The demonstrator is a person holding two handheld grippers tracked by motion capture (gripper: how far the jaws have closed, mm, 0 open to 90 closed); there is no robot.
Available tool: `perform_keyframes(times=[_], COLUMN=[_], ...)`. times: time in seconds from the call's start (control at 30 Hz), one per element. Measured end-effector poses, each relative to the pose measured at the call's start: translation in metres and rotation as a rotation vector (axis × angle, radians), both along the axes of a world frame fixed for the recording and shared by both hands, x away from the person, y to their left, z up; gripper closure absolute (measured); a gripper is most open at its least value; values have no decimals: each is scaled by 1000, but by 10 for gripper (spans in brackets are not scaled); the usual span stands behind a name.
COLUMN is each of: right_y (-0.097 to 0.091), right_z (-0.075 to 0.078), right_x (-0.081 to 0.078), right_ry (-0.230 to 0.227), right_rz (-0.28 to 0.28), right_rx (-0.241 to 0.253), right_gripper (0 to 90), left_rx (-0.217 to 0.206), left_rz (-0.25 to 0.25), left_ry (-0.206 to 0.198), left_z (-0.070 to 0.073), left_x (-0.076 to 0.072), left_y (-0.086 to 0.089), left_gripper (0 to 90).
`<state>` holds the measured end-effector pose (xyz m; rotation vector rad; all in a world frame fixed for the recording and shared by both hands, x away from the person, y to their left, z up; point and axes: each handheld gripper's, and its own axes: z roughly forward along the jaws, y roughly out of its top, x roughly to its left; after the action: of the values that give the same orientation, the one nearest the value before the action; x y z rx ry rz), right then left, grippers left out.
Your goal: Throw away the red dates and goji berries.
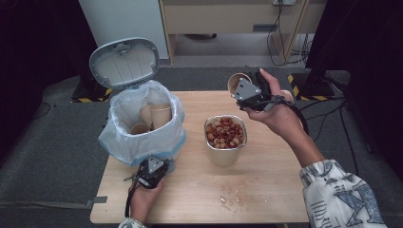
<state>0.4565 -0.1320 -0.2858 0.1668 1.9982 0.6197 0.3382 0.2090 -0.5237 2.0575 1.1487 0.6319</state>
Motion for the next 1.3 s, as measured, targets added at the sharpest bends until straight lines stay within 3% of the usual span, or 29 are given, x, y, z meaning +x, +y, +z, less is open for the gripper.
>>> perform_keyframes(times=[0.43, 1.3], right_y=[0, 7], right_z=[4, 9], right_x=[0, 2], right_ry=[-17, -66], right_rz=[8, 85], right_rx=[-23, -75], right_gripper=[301, 303], left_rx=[-3, -5], left_rz=[0, 0], left_ry=[1, 2], left_z=[0, 0], left_x=[0, 0], left_y=[0, 1], left_gripper=[861, 861])
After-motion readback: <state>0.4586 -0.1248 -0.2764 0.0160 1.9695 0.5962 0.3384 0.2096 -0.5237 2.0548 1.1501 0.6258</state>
